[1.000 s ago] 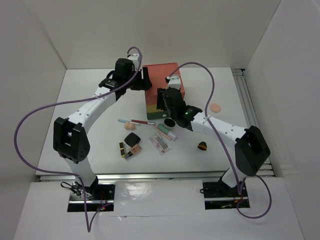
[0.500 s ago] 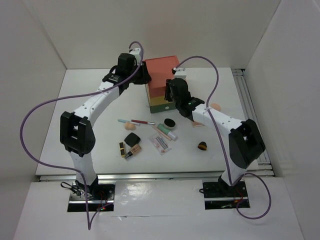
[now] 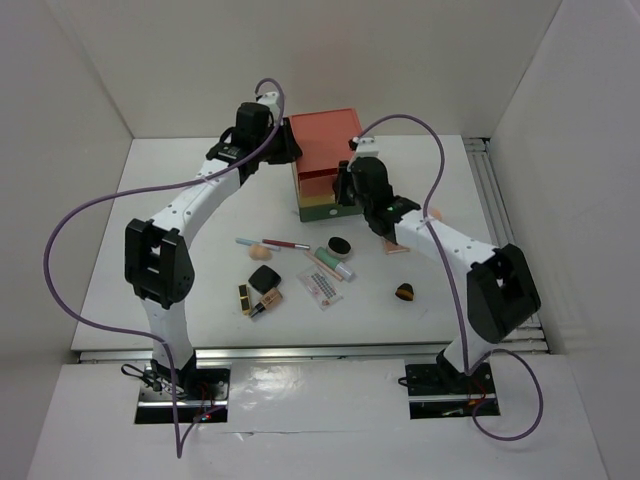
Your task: Organize the makeup
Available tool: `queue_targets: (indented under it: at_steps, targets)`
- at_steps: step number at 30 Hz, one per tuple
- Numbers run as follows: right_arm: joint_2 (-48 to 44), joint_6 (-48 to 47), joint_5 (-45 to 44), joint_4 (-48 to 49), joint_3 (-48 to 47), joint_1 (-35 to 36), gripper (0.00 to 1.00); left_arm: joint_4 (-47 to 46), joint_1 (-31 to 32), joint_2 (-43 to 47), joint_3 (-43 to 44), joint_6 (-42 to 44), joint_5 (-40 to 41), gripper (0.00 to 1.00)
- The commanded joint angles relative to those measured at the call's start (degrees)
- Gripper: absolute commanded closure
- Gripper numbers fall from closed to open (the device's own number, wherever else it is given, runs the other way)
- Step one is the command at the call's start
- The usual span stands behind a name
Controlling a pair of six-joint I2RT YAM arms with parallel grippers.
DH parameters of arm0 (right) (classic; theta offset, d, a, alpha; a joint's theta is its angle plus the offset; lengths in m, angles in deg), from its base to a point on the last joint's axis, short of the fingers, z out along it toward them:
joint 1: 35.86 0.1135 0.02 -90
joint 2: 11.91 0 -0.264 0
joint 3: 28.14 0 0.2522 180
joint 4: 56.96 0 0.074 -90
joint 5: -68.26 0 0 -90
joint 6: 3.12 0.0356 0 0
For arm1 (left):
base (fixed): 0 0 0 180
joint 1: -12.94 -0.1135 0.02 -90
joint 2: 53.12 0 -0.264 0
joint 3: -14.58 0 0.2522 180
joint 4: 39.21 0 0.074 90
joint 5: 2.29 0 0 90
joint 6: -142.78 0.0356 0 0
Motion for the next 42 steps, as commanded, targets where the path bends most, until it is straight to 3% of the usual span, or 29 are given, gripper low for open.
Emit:
queue_targets:
  at_steps: [1,13,15,17,18,19,20,22,23,24,26,31,34,38,42]
  targets:
    - [-7.9,-0.8,0.7,-4.1,4.8,0.0,1.0,2.9,0.2,-2.1,1.0,-1.3,0.3,0.67]
    - [-19.1,2.7,0.7,-11.8,12.6,4.8,1.0,2.4,0.2,-1.0,-0.1,-2.5,1.0,0.67]
    - [-19.6,2.7,0.1,-11.8,13.1,5.4,0.89,2.4,0.2,-1.0,-0.1,-2.5,1.5,0.66]
    - [-19.6,2.7,-0.4,-11.8,13.1,5.4,0.86,2.4,0.2,0.1,-0.6,-1.9,1.5,0.64]
    - [-19.6,2.0,-0.4,-12.4,12.5,5.4,0.8,2.4,0.2,0.1,-0.6,-1.9,2.0,0.63]
    - [-19.6,2.0,-0.4,-13.2,12.0,5.4,0.67,2.4,0.2,0.8,-0.6,-1.9,2.0,0.63]
    - [-19.6,1.5,-0.4,-13.2,11.4,5.4,0.63,2.4,0.2,0.8,-0.6,-1.4,2.0,0.63]
    - [-19.6,0.9,1.6,-14.9,10.6,5.4,0.45,2.4,0.2,2.6,-0.1,-0.8,2.6,0.57]
    - [-19.6,0.9,2.3,-15.5,10.0,5.4,0.1,2.4,0.2,3.4,-0.1,0.1,3.3,0.51]
    - [-20.3,0.2,3.0,-16.2,9.3,5.4,0.0,2.4,0.2,4.1,0.5,1.0,4.1,0.29]
    - [-21.5,-0.9,3.6,-18.8,9.3,5.4,0.0,2.4,0.2,7.0,1.0,2.4,4.8,0.0]
    - [-27.7,-2.7,4.9,-24.7,9.9,5.4,0.0,2.4,0.2,15.2,-1.1,6.1,6.9,0.0]
    - [-31.1,-0.6,2.6,-27.8,13.5,5.4,0.0,2.4,0.2,22.6,-7.5,7.8,6.9,0.0]
    - [-37.6,4.9,-3.2,-30.3,18.1,4.7,0.0,-1.0,0.2,31.6,-20.2,6.5,0.1,0.0]
    - [-41.2,8.7,-5.5,-31.7,22.0,3.5,0.0,0.2,0.2,39.5,-33.9,-0.5,0.7,0.0]
